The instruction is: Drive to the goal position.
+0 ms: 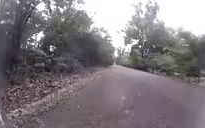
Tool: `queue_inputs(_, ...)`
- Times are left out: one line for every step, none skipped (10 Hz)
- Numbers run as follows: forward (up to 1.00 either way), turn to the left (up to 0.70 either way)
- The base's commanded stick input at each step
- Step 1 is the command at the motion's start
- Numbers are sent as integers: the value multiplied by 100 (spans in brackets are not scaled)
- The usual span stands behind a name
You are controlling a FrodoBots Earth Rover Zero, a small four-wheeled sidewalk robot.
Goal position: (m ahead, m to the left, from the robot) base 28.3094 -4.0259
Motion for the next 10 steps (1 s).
queue_inputs(70,0)
queue_inputs(70,0)
queue_inputs(70,0)
queue_inputs(70,0)
queue_inputs(70,0)
queue_inputs(70,0)
queue_inputs(70,0)
queue_inputs(70,0)
queue_inputs(70,0)
queue_inputs(70,0)
